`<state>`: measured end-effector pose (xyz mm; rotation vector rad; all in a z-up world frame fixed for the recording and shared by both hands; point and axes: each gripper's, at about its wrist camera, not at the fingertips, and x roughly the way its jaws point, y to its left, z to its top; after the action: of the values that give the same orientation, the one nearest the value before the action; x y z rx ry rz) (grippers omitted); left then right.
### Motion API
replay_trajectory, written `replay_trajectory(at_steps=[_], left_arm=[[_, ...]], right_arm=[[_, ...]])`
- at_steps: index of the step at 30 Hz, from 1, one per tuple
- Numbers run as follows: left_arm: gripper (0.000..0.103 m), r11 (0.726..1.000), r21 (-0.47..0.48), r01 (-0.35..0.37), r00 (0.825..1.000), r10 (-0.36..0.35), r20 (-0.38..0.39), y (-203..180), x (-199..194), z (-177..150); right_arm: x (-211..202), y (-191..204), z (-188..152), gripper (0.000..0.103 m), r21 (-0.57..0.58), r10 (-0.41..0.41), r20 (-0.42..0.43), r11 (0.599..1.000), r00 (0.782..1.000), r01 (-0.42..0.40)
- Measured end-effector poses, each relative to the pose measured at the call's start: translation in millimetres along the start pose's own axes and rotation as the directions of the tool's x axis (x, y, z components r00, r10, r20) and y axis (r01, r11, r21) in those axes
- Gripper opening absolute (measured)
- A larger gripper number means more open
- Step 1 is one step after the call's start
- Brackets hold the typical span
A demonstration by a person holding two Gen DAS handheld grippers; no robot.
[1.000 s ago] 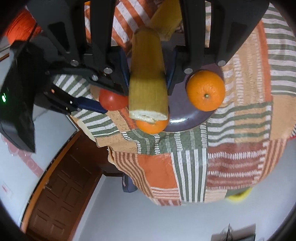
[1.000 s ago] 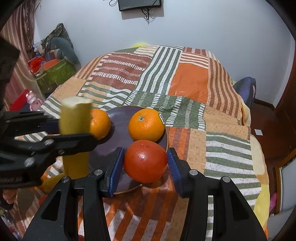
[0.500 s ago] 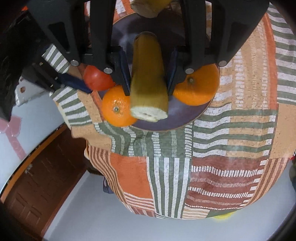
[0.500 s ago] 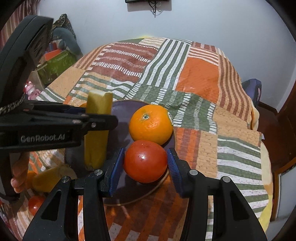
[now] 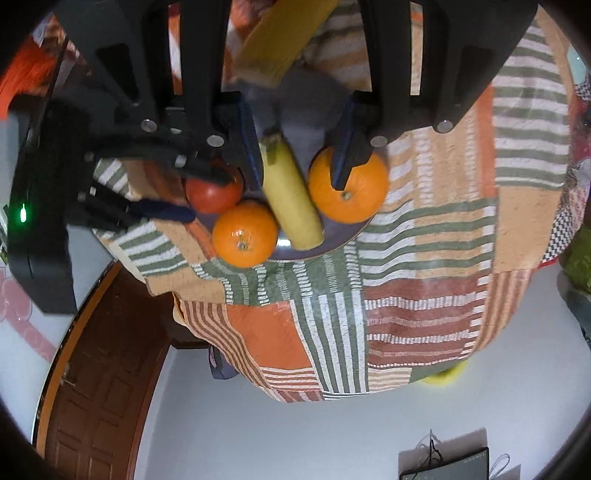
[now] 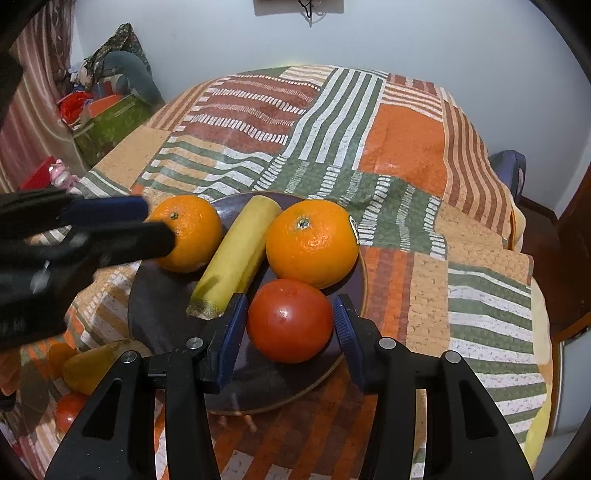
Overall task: Organize fruits
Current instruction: 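Grasp the second corn cob with the left tool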
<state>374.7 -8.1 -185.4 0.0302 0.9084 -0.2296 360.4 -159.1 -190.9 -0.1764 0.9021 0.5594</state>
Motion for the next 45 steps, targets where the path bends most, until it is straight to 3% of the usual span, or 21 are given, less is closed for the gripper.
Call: replay_trajectory(at_steps=[7, 12, 21, 29, 37, 38, 39, 40, 45], left_arm=[[0.037, 1.000, -0.008, 0.000, 1.000, 0.000, -0.019, 9, -29, -24], [0.048, 1.000, 0.007, 0.002, 0.998, -0.001, -0.058, 7, -38, -51], [0.051, 1.000, 0.009, 0.000, 0.985, 0.001, -0.173, -3, -9, -91], [0.052, 1.000, 0.016, 0.001, 0.983, 0.002, -0.183, -5, 3, -93], [0.036, 0.996, -0.091, 0.008, 0.987, -0.022, -0.162, 27, -13, -92], [0.031, 0.995, -0.102, 0.013, 0.989, -0.028, -0.144, 31, -20, -92], [0.004, 0.994, -0.106, 0.023, 0.991, -0.036, -0.126, 33, -28, -92], [0.000, 0.993, -0.111, 0.032, 0.992, -0.045, -0.114, 35, -36, -90], [0.000, 0.991, -0.125, 0.037, 0.997, -0.045, -0.057, 40, -79, -88]], right_arm=[[-36, 4, -5, 0.059, -0.011, -0.012, 0.064, 1.000, 0.998, 0.012], [-57, 6, -15, 0.059, -0.017, -0.020, 0.082, 1.000, 0.996, 0.022], [-71, 21, -39, 0.062, -0.009, 0.001, 0.066, 1.000, 0.998, 0.000], [-67, 30, -50, 0.062, -0.008, 0.002, 0.034, 1.000, 0.999, -0.001], [-65, 42, -55, 0.062, -0.005, 0.027, 0.014, 1.000, 1.000, -0.027], [-67, 44, -55, 0.062, -0.007, 0.030, 0.016, 1.000, 0.999, -0.030], [-68, 46, -54, 0.062, -0.008, 0.035, 0.019, 0.999, 0.999, -0.035], [-69, 48, -53, 0.062, -0.009, 0.037, 0.022, 0.999, 0.999, -0.037], [-75, 65, -50, 0.062, -0.023, 0.045, 0.034, 0.999, 0.998, -0.044]])
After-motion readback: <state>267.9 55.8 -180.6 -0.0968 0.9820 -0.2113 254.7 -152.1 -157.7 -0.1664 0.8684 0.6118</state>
